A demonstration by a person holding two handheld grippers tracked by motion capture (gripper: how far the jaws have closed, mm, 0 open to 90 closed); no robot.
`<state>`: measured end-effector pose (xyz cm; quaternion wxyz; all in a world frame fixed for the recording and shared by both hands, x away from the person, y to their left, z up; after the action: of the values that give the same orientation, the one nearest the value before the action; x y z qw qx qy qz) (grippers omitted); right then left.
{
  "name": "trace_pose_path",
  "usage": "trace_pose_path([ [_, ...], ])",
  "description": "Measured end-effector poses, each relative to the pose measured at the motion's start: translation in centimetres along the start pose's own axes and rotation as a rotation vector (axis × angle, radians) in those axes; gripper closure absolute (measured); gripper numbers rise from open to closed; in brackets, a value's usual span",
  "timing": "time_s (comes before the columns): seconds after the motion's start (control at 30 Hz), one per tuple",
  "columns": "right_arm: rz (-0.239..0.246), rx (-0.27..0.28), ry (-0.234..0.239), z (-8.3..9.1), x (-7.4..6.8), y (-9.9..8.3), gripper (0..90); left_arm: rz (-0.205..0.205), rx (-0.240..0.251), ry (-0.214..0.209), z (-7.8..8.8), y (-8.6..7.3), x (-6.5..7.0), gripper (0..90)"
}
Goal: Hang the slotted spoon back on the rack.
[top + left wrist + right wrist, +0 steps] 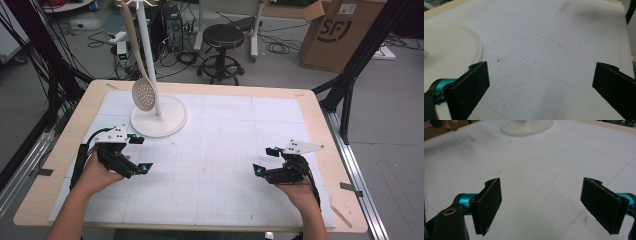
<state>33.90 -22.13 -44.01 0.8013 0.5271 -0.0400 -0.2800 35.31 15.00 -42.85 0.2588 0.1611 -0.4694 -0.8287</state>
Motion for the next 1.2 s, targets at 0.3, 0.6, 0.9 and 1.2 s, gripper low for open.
trace_pose_path([
  [0.3,0.004,-0.066,0.003,-1.4,0.0,-1.2,16.2,0.023,0.034,-0.020,-0.4,0.1,0.1,1.6],
  [0.6,0.012,-0.079,0.004,-1.8,-0.4,-1.3,16.2,0.008,0.031,-0.021,0.0,0.1,0.4,1.6],
  [0.9,0.003,-0.086,0.007,-1.9,-0.2,-1.5,16.2,0.014,0.018,-0.008,0.1,0.0,0.2,1.6],
  [1.2,-0.004,-0.086,0.020,-2.0,-0.1,-1.7,16.2,0.038,-0.002,-0.007,-0.3,-0.4,-0.1,1.6],
])
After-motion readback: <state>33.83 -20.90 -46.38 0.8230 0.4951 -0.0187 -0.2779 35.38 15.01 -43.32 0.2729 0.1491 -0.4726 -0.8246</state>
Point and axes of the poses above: each handheld gripper's, and its own axes: z roughly backward along the jaws, y roughly out of its top, x roughly to its right, the point moved 9 cm from there along -z, roughly forward along the jaws, and after that the axes turned 11 degrees about y, right-handed, at the moved point
